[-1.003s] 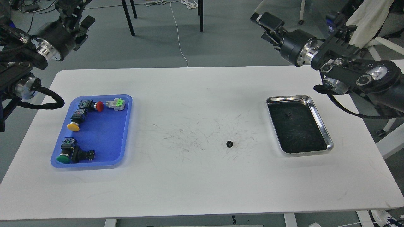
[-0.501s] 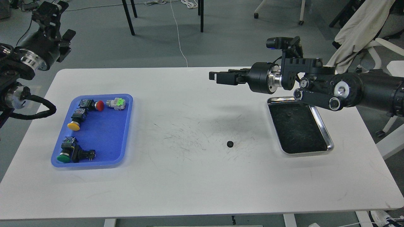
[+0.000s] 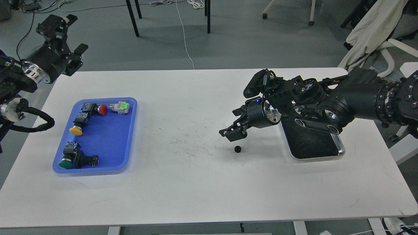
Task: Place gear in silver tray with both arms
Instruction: 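Reach the right gripper down toward the black gear on the table, then grasp the black gear with the right gripper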
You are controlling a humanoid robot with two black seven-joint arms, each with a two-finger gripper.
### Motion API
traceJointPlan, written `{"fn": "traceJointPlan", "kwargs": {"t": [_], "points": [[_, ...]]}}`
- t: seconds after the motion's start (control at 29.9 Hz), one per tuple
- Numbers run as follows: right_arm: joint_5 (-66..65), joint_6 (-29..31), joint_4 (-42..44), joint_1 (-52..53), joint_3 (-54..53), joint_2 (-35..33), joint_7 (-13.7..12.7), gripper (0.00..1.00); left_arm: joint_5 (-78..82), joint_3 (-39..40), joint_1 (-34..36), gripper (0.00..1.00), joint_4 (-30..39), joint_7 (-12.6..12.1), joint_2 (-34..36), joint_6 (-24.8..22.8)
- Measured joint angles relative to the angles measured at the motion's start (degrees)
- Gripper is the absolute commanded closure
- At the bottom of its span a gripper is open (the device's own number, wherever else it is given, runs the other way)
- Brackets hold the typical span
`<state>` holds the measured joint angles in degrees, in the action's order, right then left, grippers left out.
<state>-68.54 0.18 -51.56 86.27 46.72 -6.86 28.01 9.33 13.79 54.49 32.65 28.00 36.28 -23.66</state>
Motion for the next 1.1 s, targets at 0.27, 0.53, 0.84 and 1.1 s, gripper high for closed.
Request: {"fn": "traceJointPlan", "kwargs": {"t": [0.27, 0.53, 0.84, 1.1], "points": [[-3.3, -0.1, 0.6, 0.1, 3.7, 3.7, 0.0, 0.07, -5.0, 1.1, -1.4, 0.03, -0.1, 0.0, -0.3, -1.0], [-6.2, -0.5, 1.4, 0.3, 7.5, 5.4, 0.0, 0.13, -8.7, 3.5, -3.0, 0.02, -0.1, -3.9, -0.6, -1.6], [-7.1, -0.5, 4.2, -0.9, 9.6, 6.6, 0.0, 0.18, -12.1, 5.6, -4.4, 0.02, -2.0, -6.5, -1.2, -1.6], [-7.1, -0.5, 4.1, -1.0, 9.9, 6.9, 0.0, 0.22, -12.1, 5.6, -4.4, 0.02, -2.6, -6.6, -1.3, -1.7]]}}
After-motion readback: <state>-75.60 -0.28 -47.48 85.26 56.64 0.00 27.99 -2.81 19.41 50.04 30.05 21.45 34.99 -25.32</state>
